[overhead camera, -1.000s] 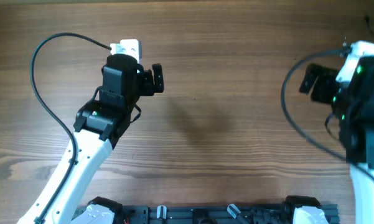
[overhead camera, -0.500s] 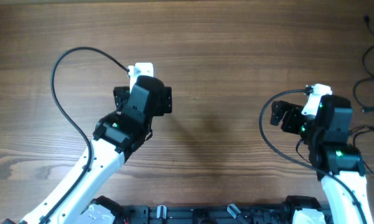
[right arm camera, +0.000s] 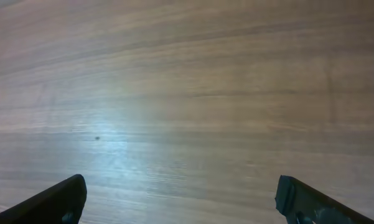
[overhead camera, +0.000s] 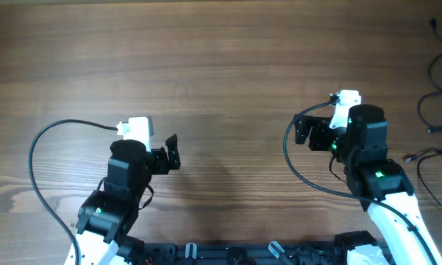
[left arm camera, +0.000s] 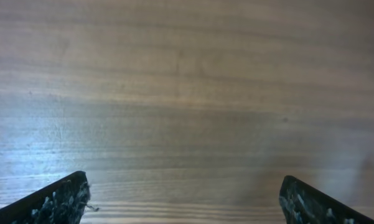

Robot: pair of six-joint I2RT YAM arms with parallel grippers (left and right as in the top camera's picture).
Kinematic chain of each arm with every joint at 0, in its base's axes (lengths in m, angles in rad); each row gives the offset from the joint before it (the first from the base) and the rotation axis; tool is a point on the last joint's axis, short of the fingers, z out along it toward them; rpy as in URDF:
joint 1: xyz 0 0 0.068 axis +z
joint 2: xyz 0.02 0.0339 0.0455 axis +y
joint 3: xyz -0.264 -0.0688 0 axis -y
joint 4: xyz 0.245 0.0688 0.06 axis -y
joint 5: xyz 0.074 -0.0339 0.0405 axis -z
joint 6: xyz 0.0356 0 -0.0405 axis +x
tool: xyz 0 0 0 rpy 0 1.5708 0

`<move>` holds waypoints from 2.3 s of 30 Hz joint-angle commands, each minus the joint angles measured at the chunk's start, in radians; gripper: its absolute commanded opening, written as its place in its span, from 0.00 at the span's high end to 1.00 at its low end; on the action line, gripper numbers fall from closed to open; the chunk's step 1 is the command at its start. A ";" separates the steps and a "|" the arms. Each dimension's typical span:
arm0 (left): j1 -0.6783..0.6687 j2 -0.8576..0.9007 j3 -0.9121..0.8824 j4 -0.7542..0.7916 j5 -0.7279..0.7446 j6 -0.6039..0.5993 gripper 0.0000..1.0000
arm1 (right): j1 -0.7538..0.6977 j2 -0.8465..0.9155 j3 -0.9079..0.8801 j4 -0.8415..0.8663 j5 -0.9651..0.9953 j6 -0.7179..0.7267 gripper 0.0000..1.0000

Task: Untangle cables

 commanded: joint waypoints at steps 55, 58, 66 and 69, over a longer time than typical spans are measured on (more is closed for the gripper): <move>0.159 0.205 -0.014 0.061 0.143 0.209 0.00 | 0.106 0.162 0.001 0.019 0.230 -0.142 0.00; 0.160 0.150 -0.014 0.062 0.143 0.209 0.00 | 0.106 0.162 0.001 0.019 0.230 -0.142 0.00; 0.160 -0.095 -0.053 0.074 0.086 0.209 0.00 | 0.106 0.162 0.001 0.019 0.231 -0.142 0.00; 0.168 -0.178 -0.084 0.077 0.079 0.209 0.00 | 0.106 0.162 0.001 0.019 0.230 -0.142 0.00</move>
